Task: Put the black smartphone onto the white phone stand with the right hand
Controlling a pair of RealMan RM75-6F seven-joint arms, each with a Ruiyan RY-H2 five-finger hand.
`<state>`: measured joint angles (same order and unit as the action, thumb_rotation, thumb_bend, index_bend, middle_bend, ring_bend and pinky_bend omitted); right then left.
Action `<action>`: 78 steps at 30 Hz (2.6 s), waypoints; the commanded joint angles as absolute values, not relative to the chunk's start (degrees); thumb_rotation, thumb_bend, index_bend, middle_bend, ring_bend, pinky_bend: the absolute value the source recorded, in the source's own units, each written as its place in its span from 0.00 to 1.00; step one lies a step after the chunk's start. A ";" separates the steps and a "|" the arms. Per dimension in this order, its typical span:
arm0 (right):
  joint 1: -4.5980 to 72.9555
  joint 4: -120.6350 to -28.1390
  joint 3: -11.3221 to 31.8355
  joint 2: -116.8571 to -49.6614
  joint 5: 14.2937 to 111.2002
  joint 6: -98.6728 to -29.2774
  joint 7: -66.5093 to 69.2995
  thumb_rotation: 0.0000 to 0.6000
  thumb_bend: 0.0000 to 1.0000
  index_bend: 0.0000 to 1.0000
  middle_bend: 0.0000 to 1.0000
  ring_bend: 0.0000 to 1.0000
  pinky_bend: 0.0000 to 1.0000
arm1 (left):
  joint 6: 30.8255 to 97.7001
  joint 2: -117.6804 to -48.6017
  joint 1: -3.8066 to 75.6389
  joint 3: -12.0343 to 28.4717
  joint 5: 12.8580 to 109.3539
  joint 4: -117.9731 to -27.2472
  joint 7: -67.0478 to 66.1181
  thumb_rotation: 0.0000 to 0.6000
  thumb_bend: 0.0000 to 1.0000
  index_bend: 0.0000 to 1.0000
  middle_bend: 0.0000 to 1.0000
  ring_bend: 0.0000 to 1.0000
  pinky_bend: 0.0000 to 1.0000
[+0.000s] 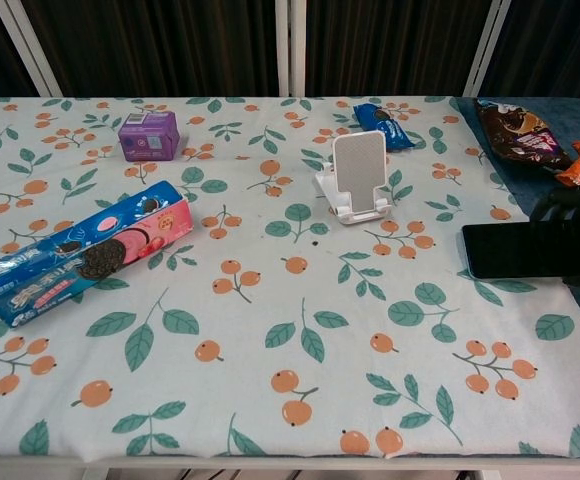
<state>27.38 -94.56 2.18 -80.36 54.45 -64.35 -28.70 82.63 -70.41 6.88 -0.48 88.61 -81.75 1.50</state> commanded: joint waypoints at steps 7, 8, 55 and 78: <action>26.76 -95.98 1.99 -78.59 60.46 -66.57 -27.57 1.00 0.38 0.65 0.45 0.44 0.19 | 82.63 -70.46 6.81 -0.51 88.52 -81.65 1.74 0.56 0.10 0.12 0.11 0.13 0.21; 26.52 -96.21 1.96 -78.18 62.20 -67.52 -27.08 1.00 0.38 0.66 0.45 0.44 0.19 | 82.66 -70.44 6.79 -0.50 88.50 -81.66 1.76 0.56 0.10 0.12 0.11 0.13 0.21; 59.53 -51.40 -4.66 -71.60 130.18 -69.97 -23.66 1.00 0.33 0.68 0.36 0.41 0.00 | 82.19 -72.15 6.69 0.37 86.57 -80.37 0.30 0.57 0.10 0.12 0.11 0.13 0.21; 62.66 -30.46 -8.59 -86.68 127.50 -79.10 -12.59 1.00 0.33 0.64 0.31 0.36 0.00 | 82.71 -72.32 6.45 0.45 86.81 -78.89 0.88 0.58 0.10 0.12 0.11 0.13 0.21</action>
<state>62.38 -31.40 -8.04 -85.92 127.71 -78.51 -13.26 82.70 -72.32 6.44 0.45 86.80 -78.89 0.87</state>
